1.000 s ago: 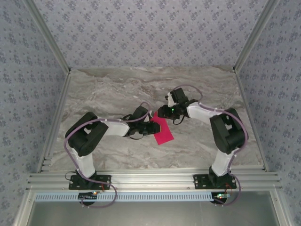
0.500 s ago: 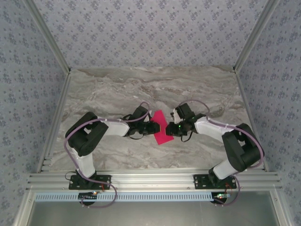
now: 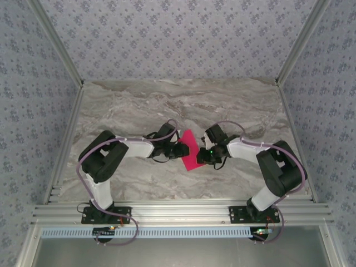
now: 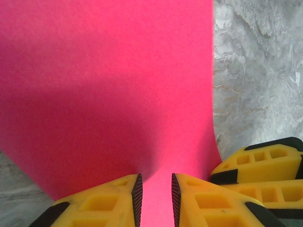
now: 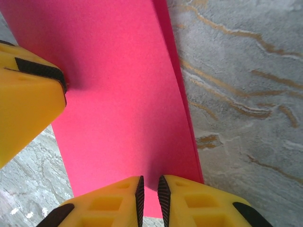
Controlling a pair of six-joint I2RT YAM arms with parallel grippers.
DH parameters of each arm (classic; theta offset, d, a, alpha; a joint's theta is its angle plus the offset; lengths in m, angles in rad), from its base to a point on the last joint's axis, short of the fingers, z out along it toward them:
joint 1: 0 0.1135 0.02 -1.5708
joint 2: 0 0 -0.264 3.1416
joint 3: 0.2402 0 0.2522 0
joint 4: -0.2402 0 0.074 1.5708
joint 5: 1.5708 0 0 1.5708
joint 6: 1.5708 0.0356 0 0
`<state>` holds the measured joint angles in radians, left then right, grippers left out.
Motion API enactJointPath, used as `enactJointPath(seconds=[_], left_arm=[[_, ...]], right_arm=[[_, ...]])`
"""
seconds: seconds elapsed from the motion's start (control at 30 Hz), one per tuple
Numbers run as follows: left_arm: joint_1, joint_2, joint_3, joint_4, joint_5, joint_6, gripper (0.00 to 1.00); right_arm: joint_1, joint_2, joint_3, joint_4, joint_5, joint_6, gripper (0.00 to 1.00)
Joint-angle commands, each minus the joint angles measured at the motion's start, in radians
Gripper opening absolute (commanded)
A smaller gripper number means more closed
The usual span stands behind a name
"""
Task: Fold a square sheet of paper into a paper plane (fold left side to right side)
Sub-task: First fold the square sheet of paper in half at the center of the table.
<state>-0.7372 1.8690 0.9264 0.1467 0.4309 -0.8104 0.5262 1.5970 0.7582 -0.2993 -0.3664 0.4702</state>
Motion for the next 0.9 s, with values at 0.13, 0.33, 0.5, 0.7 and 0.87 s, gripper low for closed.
enactJointPath(seconds=[0.13, 0.33, 0.5, 0.7, 0.87], left_arm=[[0.134, 0.080, 0.056, -0.044, -0.114, 0.119, 0.25], [0.204, 0.101, 0.130, -0.063, -0.082, 0.147, 0.26], [0.242, 0.141, 0.212, -0.096, -0.053, 0.164, 0.27], [0.253, 0.076, 0.206, -0.087, -0.023, 0.167, 0.28], [0.224, -0.041, 0.116, -0.042, -0.013, 0.147, 0.28]], right_arm=[[-0.003, 0.036, -0.054, -0.117, 0.110, -0.024, 0.22], [-0.002, 0.026, -0.065, -0.112, 0.104, -0.025, 0.22], [-0.003, 0.023, -0.067, -0.105, 0.095, -0.018, 0.22], [-0.002, 0.016, -0.062, -0.102, 0.087, -0.013, 0.22], [0.000, 0.013, -0.059, -0.101, 0.087, -0.010, 0.22]])
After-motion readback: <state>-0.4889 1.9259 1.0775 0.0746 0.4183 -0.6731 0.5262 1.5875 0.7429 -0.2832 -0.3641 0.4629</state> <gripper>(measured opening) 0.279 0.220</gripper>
